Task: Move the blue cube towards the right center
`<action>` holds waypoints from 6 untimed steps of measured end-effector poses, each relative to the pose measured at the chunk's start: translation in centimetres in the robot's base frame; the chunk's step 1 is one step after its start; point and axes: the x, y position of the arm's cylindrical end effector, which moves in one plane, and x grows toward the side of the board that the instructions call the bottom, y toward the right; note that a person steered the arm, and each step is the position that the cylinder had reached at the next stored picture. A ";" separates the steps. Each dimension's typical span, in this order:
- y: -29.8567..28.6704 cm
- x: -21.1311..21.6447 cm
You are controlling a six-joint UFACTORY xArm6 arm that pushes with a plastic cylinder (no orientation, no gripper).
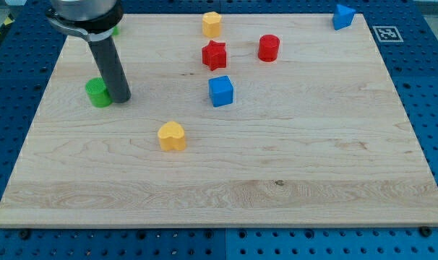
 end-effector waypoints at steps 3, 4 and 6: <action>0.3 -0.1; 4.2 -0.1; 13.5 -0.1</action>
